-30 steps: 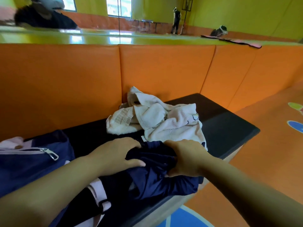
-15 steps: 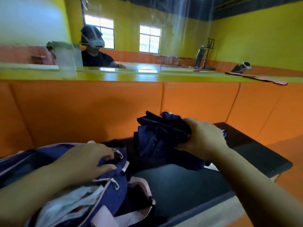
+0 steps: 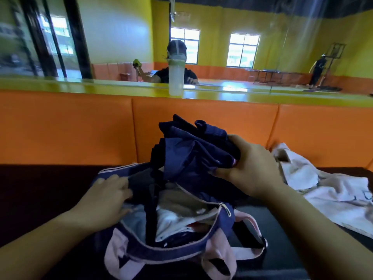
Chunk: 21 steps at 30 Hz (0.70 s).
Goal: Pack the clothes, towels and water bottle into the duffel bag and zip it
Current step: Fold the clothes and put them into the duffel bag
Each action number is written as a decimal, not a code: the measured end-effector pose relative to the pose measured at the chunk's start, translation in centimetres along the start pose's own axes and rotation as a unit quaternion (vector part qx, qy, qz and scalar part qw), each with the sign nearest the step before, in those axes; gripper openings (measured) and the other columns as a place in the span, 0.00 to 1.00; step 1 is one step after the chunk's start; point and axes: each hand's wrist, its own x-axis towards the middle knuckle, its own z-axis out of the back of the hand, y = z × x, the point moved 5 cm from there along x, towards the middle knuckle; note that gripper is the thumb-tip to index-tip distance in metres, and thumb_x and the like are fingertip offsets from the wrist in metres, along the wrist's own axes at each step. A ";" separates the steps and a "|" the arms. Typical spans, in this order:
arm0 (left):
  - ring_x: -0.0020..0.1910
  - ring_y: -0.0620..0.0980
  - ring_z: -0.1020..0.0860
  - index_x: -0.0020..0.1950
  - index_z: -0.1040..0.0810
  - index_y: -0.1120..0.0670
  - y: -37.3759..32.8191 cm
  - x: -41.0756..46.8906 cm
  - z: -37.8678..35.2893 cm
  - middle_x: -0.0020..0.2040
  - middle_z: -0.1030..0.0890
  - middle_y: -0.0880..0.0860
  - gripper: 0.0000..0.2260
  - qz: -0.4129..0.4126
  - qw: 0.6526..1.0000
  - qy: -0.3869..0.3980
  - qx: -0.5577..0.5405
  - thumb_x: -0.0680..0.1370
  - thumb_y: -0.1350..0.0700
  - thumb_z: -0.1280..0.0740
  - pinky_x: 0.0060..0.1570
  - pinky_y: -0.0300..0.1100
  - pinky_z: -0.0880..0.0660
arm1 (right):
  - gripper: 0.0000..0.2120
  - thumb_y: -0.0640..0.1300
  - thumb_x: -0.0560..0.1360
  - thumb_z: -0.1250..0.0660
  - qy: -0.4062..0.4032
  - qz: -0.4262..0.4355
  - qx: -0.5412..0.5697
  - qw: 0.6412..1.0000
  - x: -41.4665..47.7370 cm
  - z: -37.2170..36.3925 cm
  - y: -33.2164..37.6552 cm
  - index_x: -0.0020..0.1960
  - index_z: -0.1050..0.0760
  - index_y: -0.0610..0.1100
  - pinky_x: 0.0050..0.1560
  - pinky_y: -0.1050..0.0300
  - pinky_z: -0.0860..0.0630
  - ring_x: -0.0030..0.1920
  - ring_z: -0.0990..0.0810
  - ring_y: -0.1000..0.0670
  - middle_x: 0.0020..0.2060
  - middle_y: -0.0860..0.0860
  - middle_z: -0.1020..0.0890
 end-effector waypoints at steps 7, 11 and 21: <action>0.52 0.56 0.35 0.71 0.42 0.41 3.3 -1.1 -1.2 0.58 0.43 0.53 0.34 0.187 0.978 0.047 -0.083 0.67 0.45 0.32 0.48 0.47 0.28 | 0.32 0.66 0.57 0.35 0.032 0.130 -0.137 0.982 -1.1 -5.5 4.3 0.58 0.25 0.53 0.32 0.54 0.30 0.38 0.18 0.42 0.39 0.51 0.17; 0.34 0.49 0.27 0.73 0.49 0.40 4.3 -1.3 -1.3 0.61 0.43 0.51 0.39 0.173 0.963 0.115 -0.170 0.67 0.51 0.31 0.30 0.39 0.32 | 0.31 0.61 0.50 0.28 0.091 0.191 -0.261 0.942 -1.7 -8.8 5.4 0.51 0.23 0.51 0.32 0.53 0.33 0.32 0.20 0.43 0.32 0.50 0.20; 0.41 0.52 0.23 0.76 0.58 0.44 3.2 -0.1 -0.1 0.69 0.45 0.51 0.54 0.103 0.954 0.192 -0.206 0.62 0.60 0.25 0.38 0.48 0.21 | 0.25 0.51 0.72 0.34 0.236 0.251 -0.284 0.895 -1.7 -13.5 11.0 0.67 0.34 0.47 0.54 0.42 0.36 0.53 0.25 0.39 0.54 0.42 0.23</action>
